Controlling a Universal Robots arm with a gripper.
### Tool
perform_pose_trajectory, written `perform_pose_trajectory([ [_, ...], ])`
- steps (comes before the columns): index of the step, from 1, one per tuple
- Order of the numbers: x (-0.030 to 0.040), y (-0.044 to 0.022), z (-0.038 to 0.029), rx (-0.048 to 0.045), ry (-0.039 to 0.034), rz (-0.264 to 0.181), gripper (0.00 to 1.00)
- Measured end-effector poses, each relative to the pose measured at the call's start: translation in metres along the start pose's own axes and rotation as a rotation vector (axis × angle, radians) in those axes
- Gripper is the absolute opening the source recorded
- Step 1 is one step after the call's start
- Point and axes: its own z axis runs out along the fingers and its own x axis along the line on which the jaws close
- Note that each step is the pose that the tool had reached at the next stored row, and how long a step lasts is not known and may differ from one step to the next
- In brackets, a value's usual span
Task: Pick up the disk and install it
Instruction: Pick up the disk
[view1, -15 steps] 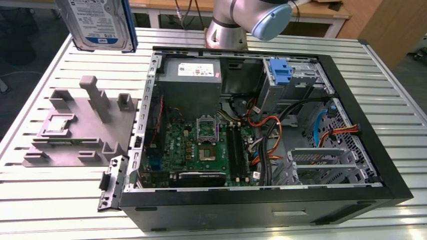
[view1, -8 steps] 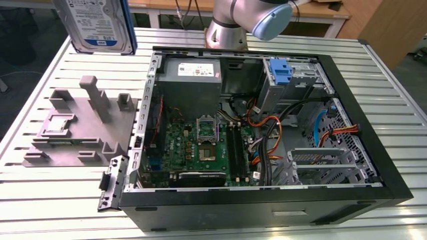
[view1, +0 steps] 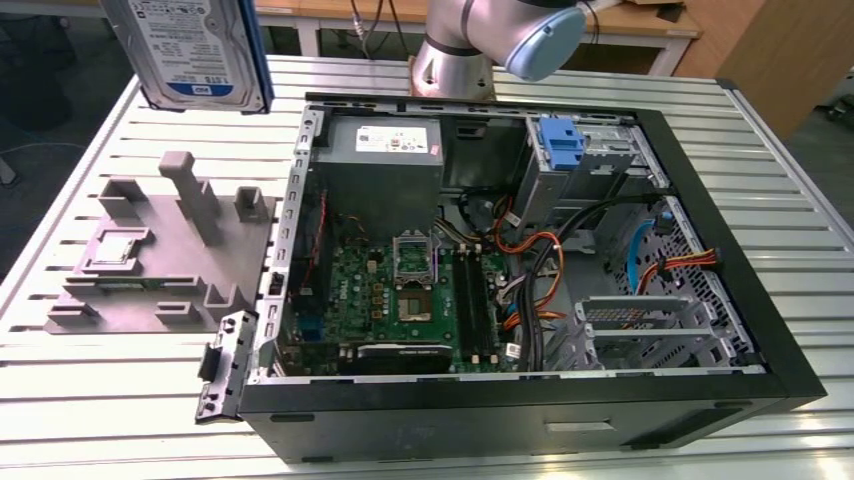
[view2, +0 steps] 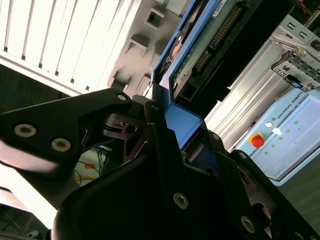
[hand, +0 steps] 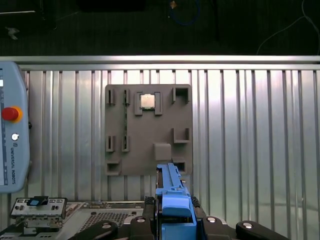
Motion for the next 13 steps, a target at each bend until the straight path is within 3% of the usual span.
perform_pose_trajectory([
  [13, -0.0003, -0.0124, -0.0003, 0.0001, 0.0000, 0.000, 0.37],
])
